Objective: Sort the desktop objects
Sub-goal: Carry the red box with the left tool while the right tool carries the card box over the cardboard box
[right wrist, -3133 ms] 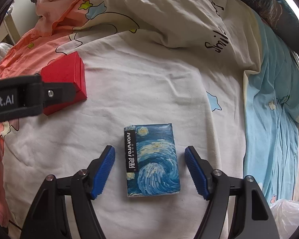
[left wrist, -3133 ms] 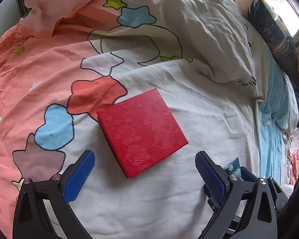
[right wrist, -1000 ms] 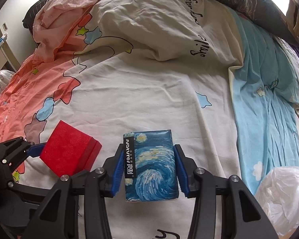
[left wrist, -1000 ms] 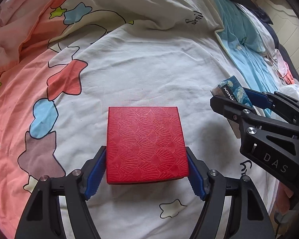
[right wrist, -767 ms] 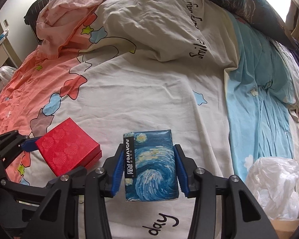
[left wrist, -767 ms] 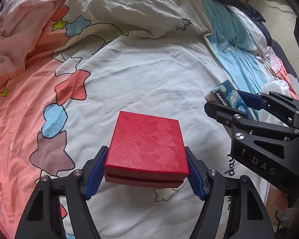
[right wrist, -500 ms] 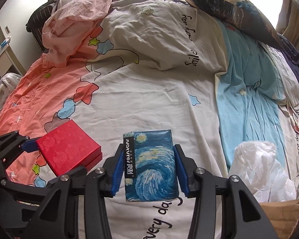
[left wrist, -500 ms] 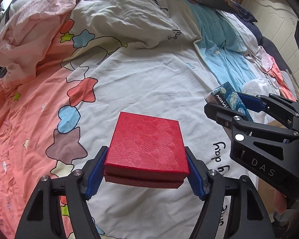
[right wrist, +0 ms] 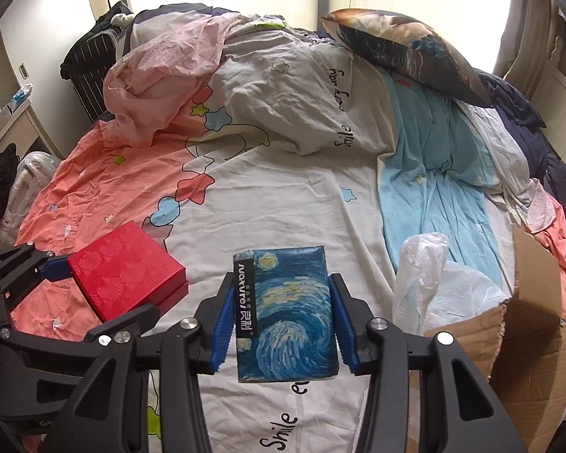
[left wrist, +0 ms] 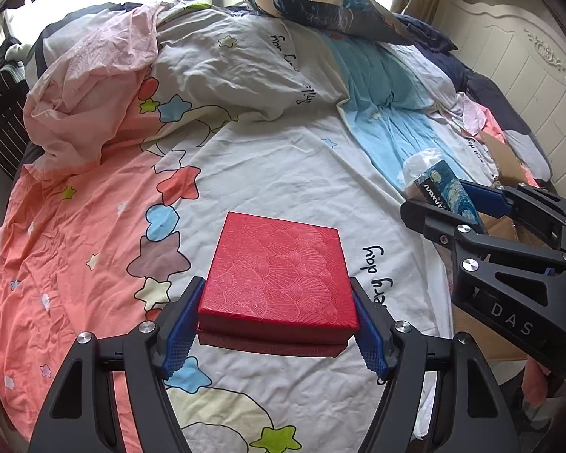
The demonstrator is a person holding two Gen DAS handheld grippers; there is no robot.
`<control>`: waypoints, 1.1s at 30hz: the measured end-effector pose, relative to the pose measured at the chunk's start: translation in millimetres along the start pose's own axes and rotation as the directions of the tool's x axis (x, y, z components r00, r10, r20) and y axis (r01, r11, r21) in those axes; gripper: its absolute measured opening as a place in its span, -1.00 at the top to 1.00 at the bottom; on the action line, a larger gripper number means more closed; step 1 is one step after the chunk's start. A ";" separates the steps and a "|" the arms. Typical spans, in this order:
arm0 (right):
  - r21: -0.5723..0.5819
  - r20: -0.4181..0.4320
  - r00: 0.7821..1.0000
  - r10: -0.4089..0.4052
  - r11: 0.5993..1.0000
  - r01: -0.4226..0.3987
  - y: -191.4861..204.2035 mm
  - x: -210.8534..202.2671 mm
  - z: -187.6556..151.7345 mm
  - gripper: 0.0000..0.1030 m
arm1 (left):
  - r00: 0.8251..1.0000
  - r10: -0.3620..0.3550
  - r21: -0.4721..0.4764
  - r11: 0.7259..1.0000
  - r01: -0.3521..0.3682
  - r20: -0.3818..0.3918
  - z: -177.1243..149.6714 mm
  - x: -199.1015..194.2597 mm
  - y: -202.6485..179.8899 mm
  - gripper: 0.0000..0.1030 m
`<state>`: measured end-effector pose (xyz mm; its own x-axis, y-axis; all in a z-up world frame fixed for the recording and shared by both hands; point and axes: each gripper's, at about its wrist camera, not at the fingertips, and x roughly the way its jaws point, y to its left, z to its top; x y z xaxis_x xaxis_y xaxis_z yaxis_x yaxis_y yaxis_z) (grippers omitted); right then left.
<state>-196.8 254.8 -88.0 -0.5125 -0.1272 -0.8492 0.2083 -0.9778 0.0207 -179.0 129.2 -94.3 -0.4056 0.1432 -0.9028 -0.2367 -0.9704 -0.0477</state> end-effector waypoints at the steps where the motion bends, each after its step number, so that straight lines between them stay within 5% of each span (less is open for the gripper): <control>1: 0.005 0.006 1.000 -0.003 1.000 0.003 0.1 -8.5 -1.0 0.15 | 1.000 -0.001 0.004 1.000 0.001 0.003 -4.2 -8.6 -1.8 -0.43; 21: 0.098 0.070 0.991 -0.111 0.990 0.104 -35.2 -136.1 -60.4 0.15 | 0.996 -0.048 0.186 0.982 0.033 0.077 -30.1 -110.4 -98.3 -0.43; 33: 0.177 0.081 0.981 -0.178 0.971 0.162 -88.8 -177.5 -103.2 0.15 | 0.993 -0.092 0.277 0.958 0.070 0.067 -41.8 -120.6 -178.1 -0.43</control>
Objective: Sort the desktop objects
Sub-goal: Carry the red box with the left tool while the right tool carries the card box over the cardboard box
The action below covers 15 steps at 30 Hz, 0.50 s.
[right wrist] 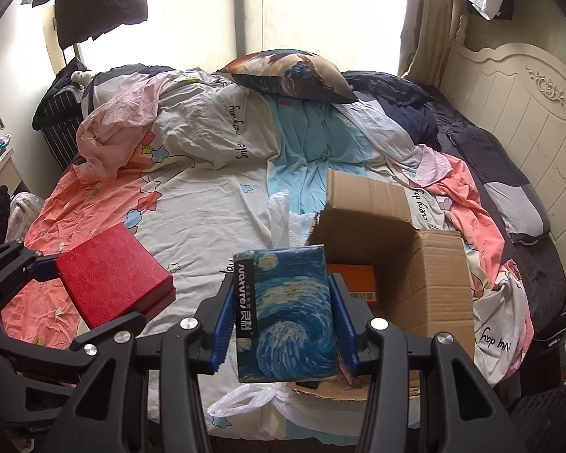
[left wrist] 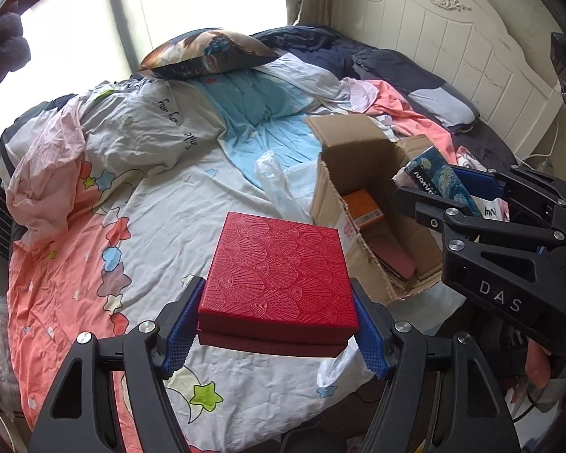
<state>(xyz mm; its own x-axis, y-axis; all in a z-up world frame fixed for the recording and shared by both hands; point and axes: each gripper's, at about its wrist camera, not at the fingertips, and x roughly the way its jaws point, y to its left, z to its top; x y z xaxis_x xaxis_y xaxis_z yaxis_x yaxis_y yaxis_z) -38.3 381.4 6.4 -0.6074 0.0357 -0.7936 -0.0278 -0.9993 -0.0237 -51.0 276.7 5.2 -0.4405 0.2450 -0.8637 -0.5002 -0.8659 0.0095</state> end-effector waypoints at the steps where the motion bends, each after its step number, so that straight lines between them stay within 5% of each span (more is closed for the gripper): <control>1: 0.004 0.000 1.000 -0.005 1.000 0.005 -4.8 -1.2 -2.5 0.15 | 1.000 -0.005 0.008 1.000 0.005 0.001 1.4 1.0 -7.1 -0.43; 15: 0.077 -0.027 0.998 -0.052 0.996 0.054 -75.4 1.4 -34.4 0.15 | 0.997 -0.075 0.118 0.990 0.076 -0.015 20.0 29.1 -94.1 -0.43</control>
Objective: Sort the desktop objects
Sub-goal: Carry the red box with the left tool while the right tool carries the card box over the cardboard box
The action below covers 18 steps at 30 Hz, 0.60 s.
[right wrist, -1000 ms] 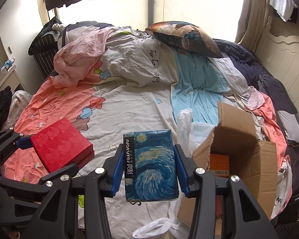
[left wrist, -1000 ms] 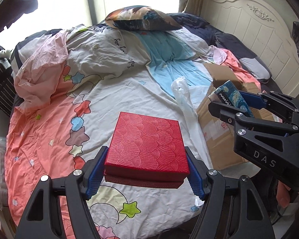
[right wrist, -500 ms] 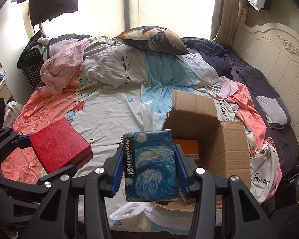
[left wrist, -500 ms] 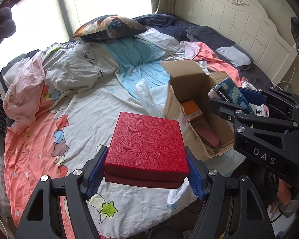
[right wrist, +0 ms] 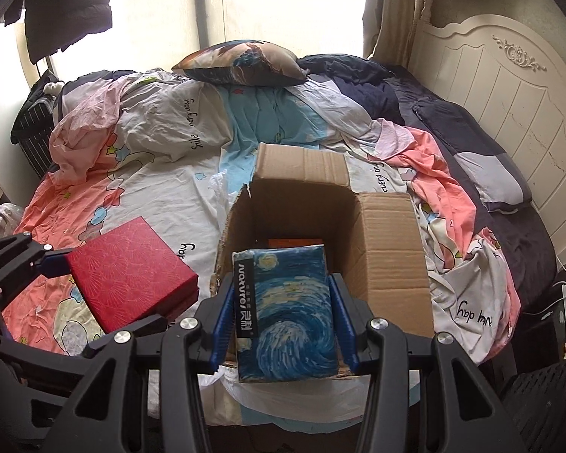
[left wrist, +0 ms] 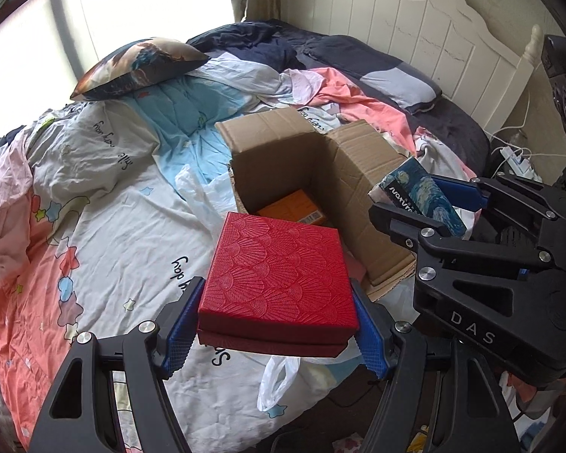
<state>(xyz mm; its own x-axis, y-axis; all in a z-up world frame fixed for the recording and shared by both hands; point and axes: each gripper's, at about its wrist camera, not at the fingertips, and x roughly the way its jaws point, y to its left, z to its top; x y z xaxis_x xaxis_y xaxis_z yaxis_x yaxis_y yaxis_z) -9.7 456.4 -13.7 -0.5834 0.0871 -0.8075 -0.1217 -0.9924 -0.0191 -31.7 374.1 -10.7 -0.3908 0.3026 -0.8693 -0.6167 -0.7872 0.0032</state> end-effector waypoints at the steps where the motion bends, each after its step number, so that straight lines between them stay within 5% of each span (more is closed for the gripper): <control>1: 0.006 -0.002 1.000 0.000 1.000 0.000 -4.1 1.6 -1.5 0.15 | 1.000 0.004 0.007 1.000 -0.004 -0.001 1.3 2.3 -3.0 -0.43; 18: 0.053 -0.052 0.999 0.009 0.999 -0.007 -36.4 41.8 -23.4 0.15 | 0.999 0.032 0.064 0.997 -0.029 -0.044 3.4 49.7 -23.1 -0.43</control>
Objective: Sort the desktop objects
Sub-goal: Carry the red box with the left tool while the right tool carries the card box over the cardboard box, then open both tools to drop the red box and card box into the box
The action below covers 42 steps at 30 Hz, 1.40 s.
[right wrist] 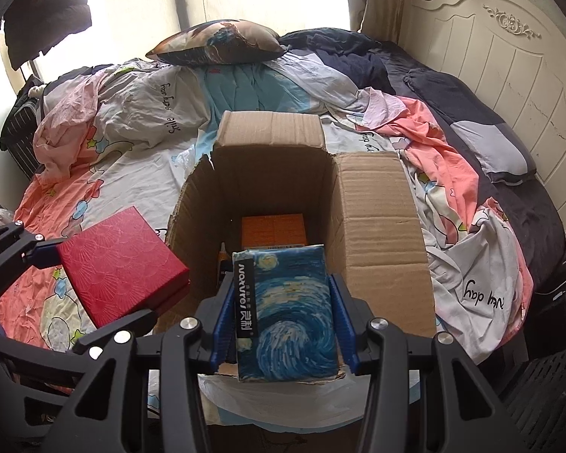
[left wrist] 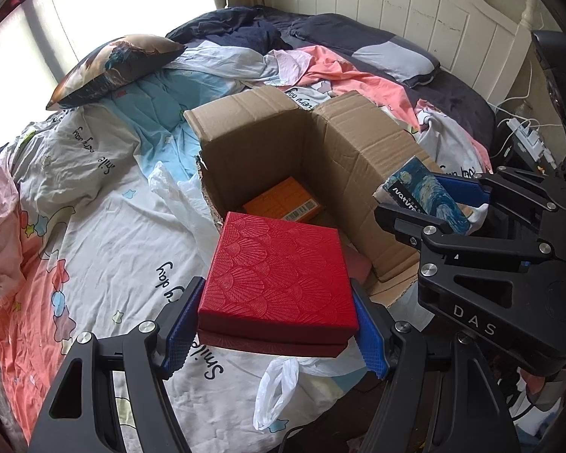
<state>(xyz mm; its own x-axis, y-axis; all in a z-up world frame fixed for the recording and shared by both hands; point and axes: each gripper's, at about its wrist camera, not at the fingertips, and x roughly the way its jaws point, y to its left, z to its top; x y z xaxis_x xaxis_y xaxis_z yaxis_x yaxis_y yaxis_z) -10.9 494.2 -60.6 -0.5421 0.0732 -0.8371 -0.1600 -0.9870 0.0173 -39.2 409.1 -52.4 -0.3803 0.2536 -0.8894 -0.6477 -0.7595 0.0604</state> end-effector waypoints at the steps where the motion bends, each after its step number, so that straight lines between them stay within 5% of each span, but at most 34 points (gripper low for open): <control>1: 0.002 -0.003 1.000 -0.001 1.000 0.001 -1.6 2.5 -0.9 0.15 | 1.000 0.007 0.005 1.000 -0.007 0.001 0.2 2.3 0.0 -0.43; 16: 0.015 -0.026 1.000 0.017 1.000 -0.017 -9.2 34.6 -2.9 0.13 | 1.000 0.028 0.037 0.999 -0.028 -0.007 10.4 29.1 2.2 -0.43; 23: 0.010 -0.032 0.999 -0.028 1.000 0.028 -11.0 41.4 -1.8 -0.39 | 1.000 0.014 0.026 1.000 -0.014 -0.017 10.7 35.5 6.0 -0.44; 42: 0.075 -0.028 0.995 -0.096 0.992 0.098 -39.5 36.3 -18.3 -0.40 | 0.999 -0.015 0.056 0.998 0.017 -0.035 24.6 48.3 -18.5 -0.44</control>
<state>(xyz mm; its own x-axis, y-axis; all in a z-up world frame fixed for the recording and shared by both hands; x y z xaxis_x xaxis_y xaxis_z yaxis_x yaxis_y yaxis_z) -9.2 533.3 -101.7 -0.5007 0.1638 -0.8500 -0.2742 -0.9614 -0.0237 -61.8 450.1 -85.3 -0.3472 0.2439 -0.9055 -0.6898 -0.7206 0.0705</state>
